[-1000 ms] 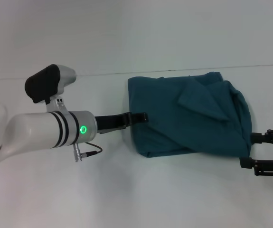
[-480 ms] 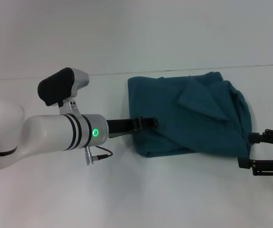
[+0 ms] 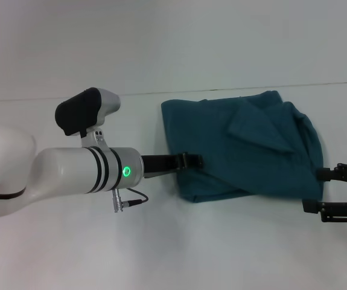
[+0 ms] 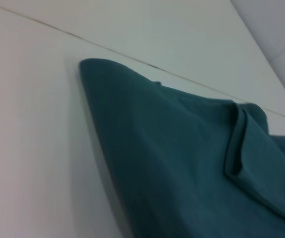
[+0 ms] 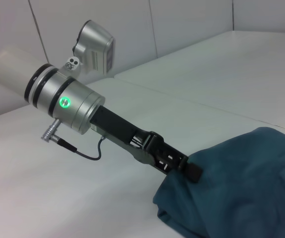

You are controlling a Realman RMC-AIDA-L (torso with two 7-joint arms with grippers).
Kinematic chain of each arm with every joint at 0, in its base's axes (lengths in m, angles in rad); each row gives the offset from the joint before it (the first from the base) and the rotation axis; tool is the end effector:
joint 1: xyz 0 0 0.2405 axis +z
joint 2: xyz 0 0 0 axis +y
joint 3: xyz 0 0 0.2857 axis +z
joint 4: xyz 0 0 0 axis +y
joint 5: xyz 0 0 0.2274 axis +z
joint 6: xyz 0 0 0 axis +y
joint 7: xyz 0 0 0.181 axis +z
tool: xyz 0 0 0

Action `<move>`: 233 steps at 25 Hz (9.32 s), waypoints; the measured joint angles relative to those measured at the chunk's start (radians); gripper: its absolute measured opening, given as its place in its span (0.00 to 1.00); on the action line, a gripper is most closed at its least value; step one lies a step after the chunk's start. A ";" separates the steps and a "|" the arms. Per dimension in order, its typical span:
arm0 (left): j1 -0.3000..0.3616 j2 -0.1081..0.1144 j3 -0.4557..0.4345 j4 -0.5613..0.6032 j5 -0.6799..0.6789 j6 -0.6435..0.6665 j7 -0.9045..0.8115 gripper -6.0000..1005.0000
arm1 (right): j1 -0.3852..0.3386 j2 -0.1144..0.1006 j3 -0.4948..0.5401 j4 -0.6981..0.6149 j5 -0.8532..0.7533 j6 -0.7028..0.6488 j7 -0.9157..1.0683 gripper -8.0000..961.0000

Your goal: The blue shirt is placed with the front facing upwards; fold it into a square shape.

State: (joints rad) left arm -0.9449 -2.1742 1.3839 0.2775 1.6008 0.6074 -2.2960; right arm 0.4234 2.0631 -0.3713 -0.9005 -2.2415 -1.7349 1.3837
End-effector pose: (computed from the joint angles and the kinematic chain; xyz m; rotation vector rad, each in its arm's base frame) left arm -0.1899 0.4633 -0.1956 -2.2070 -1.6144 -0.4550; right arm 0.3445 0.3325 0.0322 -2.5850 0.6676 0.5108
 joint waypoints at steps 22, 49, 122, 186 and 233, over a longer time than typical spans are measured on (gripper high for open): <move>0.050 -0.001 0.017 0.061 -0.005 -0.001 0.008 0.10 | 0.002 0.000 0.007 -0.002 0.002 0.015 0.000 0.93; 0.352 0.007 -0.158 0.331 0.148 0.153 0.106 0.10 | 0.012 0.016 0.009 0.025 0.088 0.154 0.014 0.93; 0.563 0.010 -0.607 0.435 0.175 0.513 0.511 0.77 | 0.101 0.022 -0.052 0.136 0.116 0.224 0.011 0.94; 0.468 0.063 -0.685 0.557 0.363 0.876 0.629 0.87 | 0.548 0.034 -1.086 0.272 -0.070 0.923 0.903 0.94; 0.476 0.047 -0.696 0.541 0.355 0.825 0.702 0.87 | 0.583 0.033 -1.357 0.445 -0.211 1.440 1.023 0.94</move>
State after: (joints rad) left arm -0.4692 -2.1276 0.6874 0.8186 1.9557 1.4327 -1.5936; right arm 1.0066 2.0957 -1.7279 -0.4553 -2.4527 -0.2945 2.4064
